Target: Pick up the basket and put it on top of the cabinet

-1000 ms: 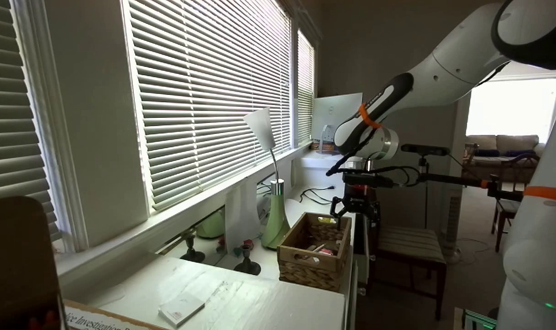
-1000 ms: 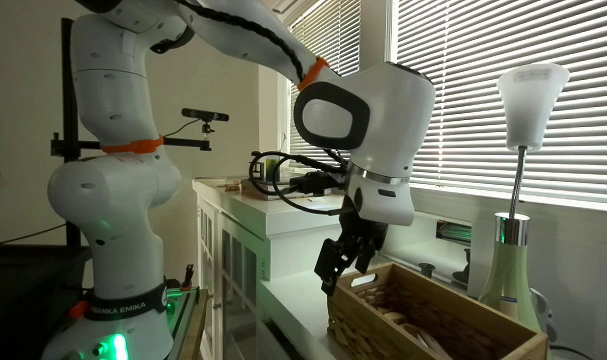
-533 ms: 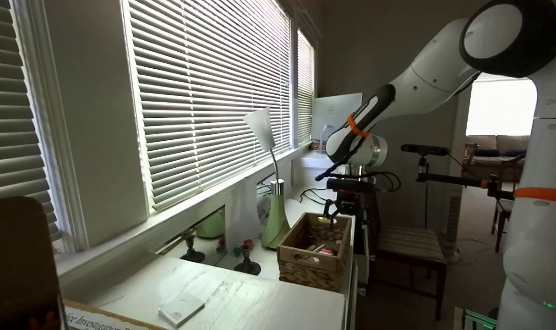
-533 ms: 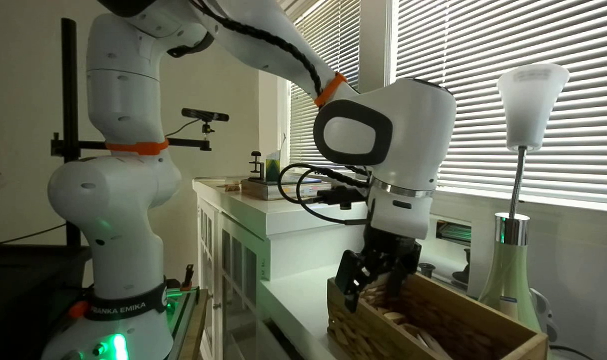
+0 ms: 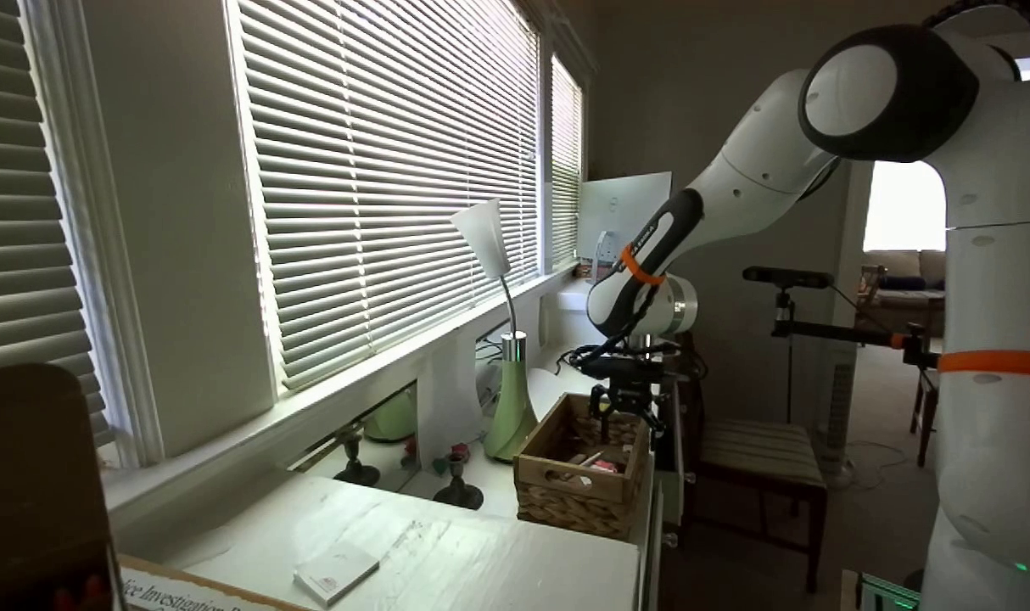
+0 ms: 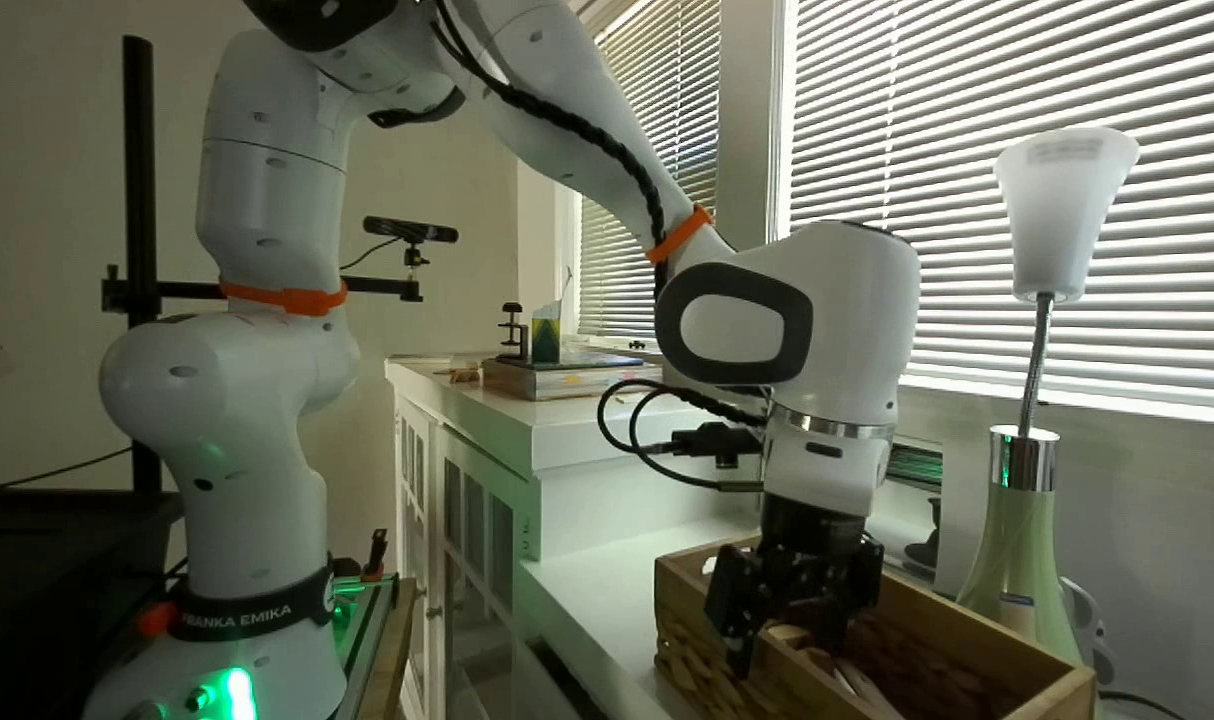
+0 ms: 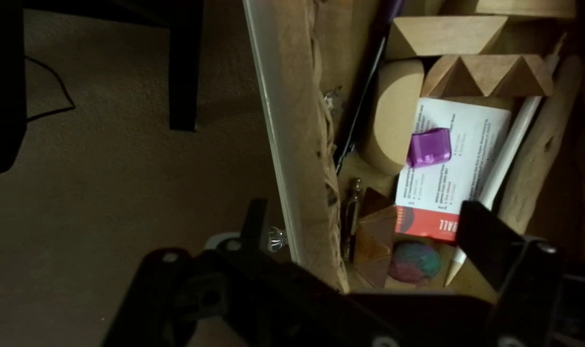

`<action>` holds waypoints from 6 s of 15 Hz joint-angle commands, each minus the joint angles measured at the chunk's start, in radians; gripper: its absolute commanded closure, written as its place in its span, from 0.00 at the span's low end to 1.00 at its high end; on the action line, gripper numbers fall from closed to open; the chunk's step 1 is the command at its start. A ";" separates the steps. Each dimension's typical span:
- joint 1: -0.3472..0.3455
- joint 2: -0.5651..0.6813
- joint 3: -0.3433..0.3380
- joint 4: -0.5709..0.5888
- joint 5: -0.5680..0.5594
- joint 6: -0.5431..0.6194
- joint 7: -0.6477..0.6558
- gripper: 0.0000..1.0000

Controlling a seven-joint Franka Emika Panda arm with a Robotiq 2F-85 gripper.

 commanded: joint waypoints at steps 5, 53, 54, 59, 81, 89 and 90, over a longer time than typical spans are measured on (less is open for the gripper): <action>0.044 0.031 -0.002 -0.002 -0.054 0.017 0.080 0.00; -0.060 -0.810 0.197 -0.236 -0.359 -0.378 -0.493 0.97; -0.049 -0.822 0.203 -0.222 -0.357 -0.385 -0.517 0.97; 0.055 -0.854 0.170 -0.151 -0.301 -0.463 -0.753 0.97; 0.309 -0.473 0.235 0.226 0.000 -0.566 -0.917 0.97; 0.298 -0.447 0.259 0.204 -0.024 -0.535 -0.901 0.86; 0.298 -0.447 0.260 0.207 -0.024 -0.537 -0.901 0.86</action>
